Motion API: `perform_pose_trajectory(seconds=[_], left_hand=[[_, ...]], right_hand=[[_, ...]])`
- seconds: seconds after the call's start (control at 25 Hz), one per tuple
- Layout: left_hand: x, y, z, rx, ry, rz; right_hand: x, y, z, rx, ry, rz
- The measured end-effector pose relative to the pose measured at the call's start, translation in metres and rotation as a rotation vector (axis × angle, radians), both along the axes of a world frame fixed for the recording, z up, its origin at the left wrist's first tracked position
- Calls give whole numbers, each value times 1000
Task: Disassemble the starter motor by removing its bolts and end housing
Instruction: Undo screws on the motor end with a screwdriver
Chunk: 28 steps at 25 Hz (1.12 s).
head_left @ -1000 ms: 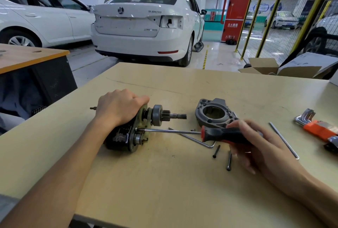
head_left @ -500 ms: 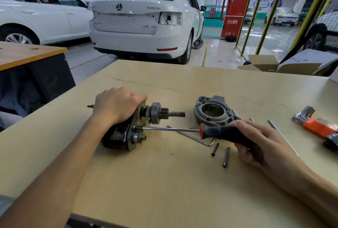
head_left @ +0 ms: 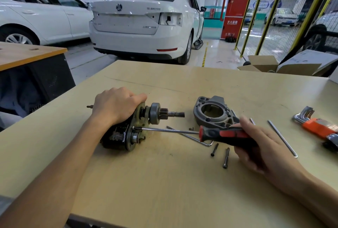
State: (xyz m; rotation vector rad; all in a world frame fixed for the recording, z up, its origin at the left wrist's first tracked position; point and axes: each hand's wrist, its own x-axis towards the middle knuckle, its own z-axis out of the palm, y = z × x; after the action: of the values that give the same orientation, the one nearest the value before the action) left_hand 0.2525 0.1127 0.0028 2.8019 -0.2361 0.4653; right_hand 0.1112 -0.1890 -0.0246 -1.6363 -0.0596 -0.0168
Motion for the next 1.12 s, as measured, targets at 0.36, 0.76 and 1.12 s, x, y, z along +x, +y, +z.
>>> perform_pose_trajectory(seconds=[0.36, 0.76, 1.12], left_hand=[[0, 0, 0, 7, 9, 20], [-1, 0, 1, -9, 7, 10], [1, 1, 0, 24, -7, 19]], right_hand=[[-2, 2, 2, 13, -39, 64], [-5, 2, 6, 56, -3, 84], [-5, 2, 8, 84, 27, 104]])
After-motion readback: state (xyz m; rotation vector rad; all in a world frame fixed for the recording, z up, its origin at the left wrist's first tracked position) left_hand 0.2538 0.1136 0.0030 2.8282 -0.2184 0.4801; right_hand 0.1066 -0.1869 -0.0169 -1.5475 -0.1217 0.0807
